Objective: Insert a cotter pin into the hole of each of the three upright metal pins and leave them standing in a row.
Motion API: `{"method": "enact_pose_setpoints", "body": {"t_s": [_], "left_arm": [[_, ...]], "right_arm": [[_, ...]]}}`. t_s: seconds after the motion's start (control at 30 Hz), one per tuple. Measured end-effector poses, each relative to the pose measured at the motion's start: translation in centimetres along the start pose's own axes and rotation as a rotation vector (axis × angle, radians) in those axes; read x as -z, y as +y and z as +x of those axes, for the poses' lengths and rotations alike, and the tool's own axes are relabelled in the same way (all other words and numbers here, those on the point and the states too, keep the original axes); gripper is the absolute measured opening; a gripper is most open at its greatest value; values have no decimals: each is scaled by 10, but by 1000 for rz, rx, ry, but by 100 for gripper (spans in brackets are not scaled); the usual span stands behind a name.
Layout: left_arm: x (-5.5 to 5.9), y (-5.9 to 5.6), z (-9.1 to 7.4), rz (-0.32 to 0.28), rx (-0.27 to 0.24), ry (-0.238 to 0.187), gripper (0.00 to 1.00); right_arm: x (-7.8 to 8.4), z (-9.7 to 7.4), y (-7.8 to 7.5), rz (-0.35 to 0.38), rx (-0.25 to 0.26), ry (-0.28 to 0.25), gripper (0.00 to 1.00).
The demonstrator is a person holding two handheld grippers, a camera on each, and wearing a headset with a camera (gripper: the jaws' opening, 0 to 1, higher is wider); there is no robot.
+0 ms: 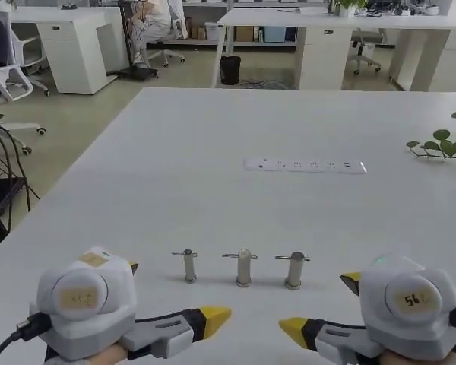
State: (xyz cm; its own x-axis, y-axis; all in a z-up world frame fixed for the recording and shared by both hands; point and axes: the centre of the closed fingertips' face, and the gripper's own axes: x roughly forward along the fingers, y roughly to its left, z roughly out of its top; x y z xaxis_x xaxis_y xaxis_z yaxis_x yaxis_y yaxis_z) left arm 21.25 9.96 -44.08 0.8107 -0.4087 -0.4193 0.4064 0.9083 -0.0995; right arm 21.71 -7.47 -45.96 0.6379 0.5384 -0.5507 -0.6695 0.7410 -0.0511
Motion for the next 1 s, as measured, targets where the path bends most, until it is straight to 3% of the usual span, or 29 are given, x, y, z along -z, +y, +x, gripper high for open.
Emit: {"method": "enact_pose_setpoints", "body": {"t_s": [0.43,0.6,1.0], "left_arm": [[2,-2,0,13,3,3,99],[8,-3,2,28,2,29,98],[1,1,0,27,-9,3,98]], "right_arm": [[-1,-3,-5,23,17,-1,69],[-7,-7,-5,28,22,-28,69],[-3,-7,-5,65,22,-19,68]]}}
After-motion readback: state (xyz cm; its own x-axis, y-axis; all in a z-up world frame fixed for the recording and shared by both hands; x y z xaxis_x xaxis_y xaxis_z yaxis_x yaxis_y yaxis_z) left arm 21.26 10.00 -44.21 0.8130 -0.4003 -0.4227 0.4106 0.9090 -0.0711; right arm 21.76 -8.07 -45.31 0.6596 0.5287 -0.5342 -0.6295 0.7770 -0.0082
